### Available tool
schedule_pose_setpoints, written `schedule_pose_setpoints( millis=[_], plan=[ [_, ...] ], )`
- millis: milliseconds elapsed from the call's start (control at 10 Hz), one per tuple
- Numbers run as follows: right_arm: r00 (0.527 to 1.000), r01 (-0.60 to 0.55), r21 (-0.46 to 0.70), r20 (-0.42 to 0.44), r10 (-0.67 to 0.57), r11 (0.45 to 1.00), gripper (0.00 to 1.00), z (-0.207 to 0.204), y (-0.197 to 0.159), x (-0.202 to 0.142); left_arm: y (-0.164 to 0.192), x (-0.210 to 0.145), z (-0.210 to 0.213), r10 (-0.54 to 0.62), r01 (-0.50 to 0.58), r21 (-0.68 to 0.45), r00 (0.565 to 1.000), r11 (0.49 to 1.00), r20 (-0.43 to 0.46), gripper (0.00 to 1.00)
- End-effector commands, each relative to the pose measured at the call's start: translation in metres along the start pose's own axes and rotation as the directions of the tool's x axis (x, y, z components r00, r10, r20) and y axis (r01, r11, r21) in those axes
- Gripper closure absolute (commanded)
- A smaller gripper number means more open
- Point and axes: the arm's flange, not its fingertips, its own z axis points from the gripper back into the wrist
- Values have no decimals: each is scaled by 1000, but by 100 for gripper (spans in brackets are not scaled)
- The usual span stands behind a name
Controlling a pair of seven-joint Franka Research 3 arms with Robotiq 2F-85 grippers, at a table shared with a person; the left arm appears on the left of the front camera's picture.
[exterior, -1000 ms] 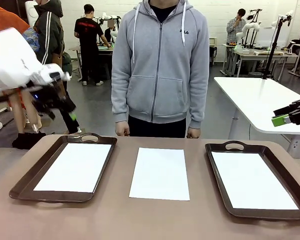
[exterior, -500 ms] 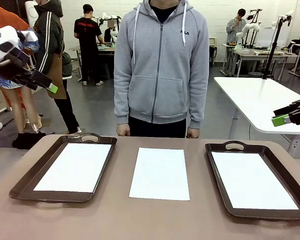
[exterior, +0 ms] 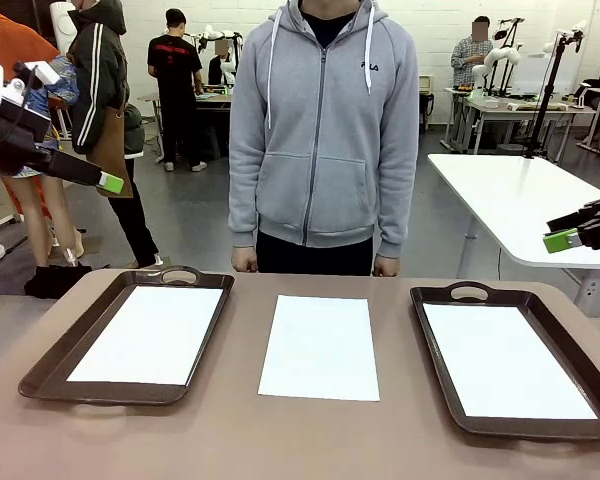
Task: Sort the A4 documents.
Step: Receive the A4 Paper.
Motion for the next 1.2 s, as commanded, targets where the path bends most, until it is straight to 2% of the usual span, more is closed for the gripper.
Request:
schedule_pose_setpoints(
  millis=[0,200,600,1100],
  plan=[
    [1000,0,4,1,0,1000,0,-1,0,0,0,-7,-4,3,-3,22,1000,1000,-7,0],
    [1000,0,4,1,0,1000,0,-1,0,0,5,-12,-10,40,-36,63,998,997,-49,0],
    [1000,0,4,1,0,1000,0,-1,0,0,-3,-21,-31,51,-54,-29,994,998,-95,0],
    [1000,0,4,1,0,1000,0,-1,0,0,-8,-21,-31,44,-50,-45,993,998,-110,0]
  ],
)
